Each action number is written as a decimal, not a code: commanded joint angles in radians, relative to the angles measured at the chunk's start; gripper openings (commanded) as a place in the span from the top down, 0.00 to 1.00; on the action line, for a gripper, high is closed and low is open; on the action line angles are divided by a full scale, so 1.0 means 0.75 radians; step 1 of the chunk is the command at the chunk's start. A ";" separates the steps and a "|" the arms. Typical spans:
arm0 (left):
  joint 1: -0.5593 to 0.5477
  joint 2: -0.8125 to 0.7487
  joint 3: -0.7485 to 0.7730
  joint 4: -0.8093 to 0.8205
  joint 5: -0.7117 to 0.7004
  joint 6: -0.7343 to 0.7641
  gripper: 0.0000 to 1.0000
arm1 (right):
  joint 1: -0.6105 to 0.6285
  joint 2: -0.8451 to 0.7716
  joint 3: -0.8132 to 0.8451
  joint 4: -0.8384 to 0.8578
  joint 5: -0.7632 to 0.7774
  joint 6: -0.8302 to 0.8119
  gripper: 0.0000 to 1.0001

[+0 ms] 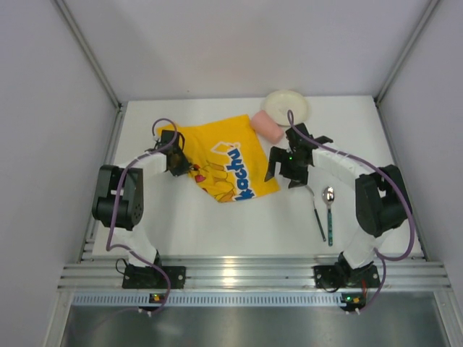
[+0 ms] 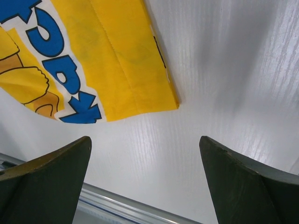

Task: Set the dinner table for one person

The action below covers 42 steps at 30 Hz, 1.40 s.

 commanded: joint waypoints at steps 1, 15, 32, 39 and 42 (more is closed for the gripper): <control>0.001 -0.030 -0.001 -0.156 -0.020 0.057 1.00 | 0.006 0.012 0.087 0.038 -0.055 0.019 0.00; -0.001 -0.233 -0.026 -0.354 -0.014 0.156 1.00 | 0.004 0.401 0.302 0.097 -0.051 0.054 0.00; -0.001 -0.227 -0.052 -0.414 -0.024 0.192 1.00 | 0.029 0.387 0.131 0.132 -0.072 0.003 1.00; 0.001 -0.196 -0.069 -0.483 -0.077 0.241 1.00 | -0.173 0.209 -0.051 0.099 0.033 -0.013 1.00; -0.001 -0.155 -0.058 -0.495 -0.067 0.254 1.00 | -0.249 0.186 -0.092 0.081 0.051 -0.052 1.00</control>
